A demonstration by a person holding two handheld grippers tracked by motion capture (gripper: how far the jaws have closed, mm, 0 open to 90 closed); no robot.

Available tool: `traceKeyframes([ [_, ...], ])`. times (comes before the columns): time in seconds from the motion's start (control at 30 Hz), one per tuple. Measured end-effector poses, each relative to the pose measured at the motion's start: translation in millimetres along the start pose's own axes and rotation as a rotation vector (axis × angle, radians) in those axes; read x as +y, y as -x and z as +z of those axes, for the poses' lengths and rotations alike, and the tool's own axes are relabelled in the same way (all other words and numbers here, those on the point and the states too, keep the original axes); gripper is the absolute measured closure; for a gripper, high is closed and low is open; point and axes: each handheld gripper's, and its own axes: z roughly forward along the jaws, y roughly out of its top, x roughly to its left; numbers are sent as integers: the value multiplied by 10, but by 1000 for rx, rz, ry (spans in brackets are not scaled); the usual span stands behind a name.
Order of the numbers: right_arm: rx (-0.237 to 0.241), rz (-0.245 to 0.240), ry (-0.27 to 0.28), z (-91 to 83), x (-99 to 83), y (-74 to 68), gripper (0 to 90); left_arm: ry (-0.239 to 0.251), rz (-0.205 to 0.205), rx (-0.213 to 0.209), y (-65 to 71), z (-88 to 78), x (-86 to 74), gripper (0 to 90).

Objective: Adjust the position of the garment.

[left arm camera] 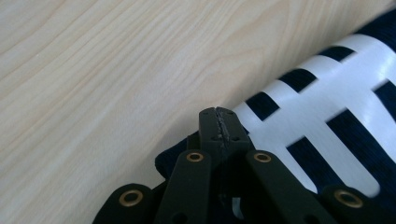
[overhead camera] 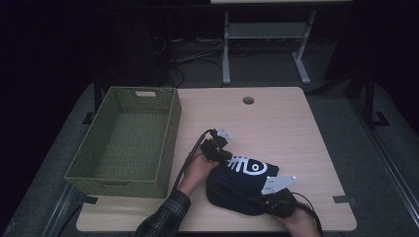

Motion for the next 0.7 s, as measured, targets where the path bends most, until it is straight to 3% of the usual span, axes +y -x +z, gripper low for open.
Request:
traceKeyframes([
  [0.2, 8, -28, -4, 71, 60, -120, 900, -18, 31, 0, 23, 80, 92, 900],
  [0.3, 17, -24, -3, 69, 77, -115, 900, -5, 27, 3, 29, 56, 108, 900],
  [0.47, 11, -25, 48, -83, 124, -77, 898, 74, 3, -22, 97, -218, 101, 900],
  [0.57, -32, -11, 128, -279, 174, -5, 896, 114, 3, -38, 206, -408, 49, 900],
  [0.7, -88, -5, 145, -381, 178, 128, 897, 136, 17, -46, 416, -613, -88, 900],
])
